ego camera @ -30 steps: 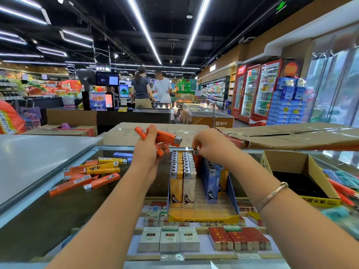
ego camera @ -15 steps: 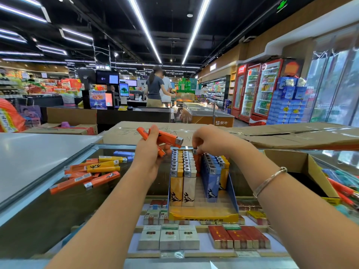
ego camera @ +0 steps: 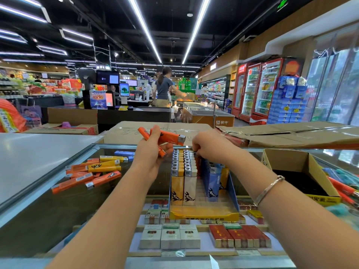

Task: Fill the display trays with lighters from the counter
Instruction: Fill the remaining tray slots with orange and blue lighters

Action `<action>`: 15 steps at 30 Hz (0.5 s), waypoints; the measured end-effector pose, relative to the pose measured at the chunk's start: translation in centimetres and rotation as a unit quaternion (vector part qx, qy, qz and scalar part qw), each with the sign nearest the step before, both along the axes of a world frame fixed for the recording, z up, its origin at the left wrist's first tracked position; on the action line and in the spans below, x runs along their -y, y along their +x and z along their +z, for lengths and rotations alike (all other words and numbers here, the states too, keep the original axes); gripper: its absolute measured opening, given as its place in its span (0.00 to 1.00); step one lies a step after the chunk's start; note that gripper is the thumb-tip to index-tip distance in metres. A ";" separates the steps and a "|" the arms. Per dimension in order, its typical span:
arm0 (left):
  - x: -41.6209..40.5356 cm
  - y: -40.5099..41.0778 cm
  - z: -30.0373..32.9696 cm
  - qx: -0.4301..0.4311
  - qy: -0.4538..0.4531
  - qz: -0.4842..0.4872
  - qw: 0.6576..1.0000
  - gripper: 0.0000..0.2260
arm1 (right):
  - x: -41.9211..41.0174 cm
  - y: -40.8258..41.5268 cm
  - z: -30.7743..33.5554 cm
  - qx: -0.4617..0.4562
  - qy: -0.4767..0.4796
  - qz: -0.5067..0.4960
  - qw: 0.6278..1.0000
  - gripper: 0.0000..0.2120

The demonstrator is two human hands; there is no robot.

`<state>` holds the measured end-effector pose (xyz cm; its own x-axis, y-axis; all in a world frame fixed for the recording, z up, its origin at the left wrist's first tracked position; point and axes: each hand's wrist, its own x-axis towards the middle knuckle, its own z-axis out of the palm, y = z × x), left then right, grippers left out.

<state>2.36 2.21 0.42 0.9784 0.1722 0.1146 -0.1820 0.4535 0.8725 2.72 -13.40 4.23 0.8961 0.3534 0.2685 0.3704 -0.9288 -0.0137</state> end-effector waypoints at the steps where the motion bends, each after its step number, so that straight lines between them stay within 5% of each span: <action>1: 0.0 -0.1 0.0 0.004 -0.002 -0.007 1.000 0.11 | 0.2 -0.1 -0.2 0.002 0.007 0.003 1.000 0.06; 5: 0.1 -0.2 0.0 0.025 0.009 -0.031 0.999 0.10 | 1.7 -1.1 -1.2 0.059 0.179 0.033 0.982 0.11; 9: 0.3 -0.4 0.1 0.063 0.043 -0.072 0.994 0.09 | 2.2 -2.7 -1.8 0.015 0.457 0.102 0.884 0.12; 15: 1.1 -1.0 0.1 0.118 0.095 -0.092 0.984 0.10 | 1.7 -3.3 -2.2 0.014 0.547 0.145 0.824 0.10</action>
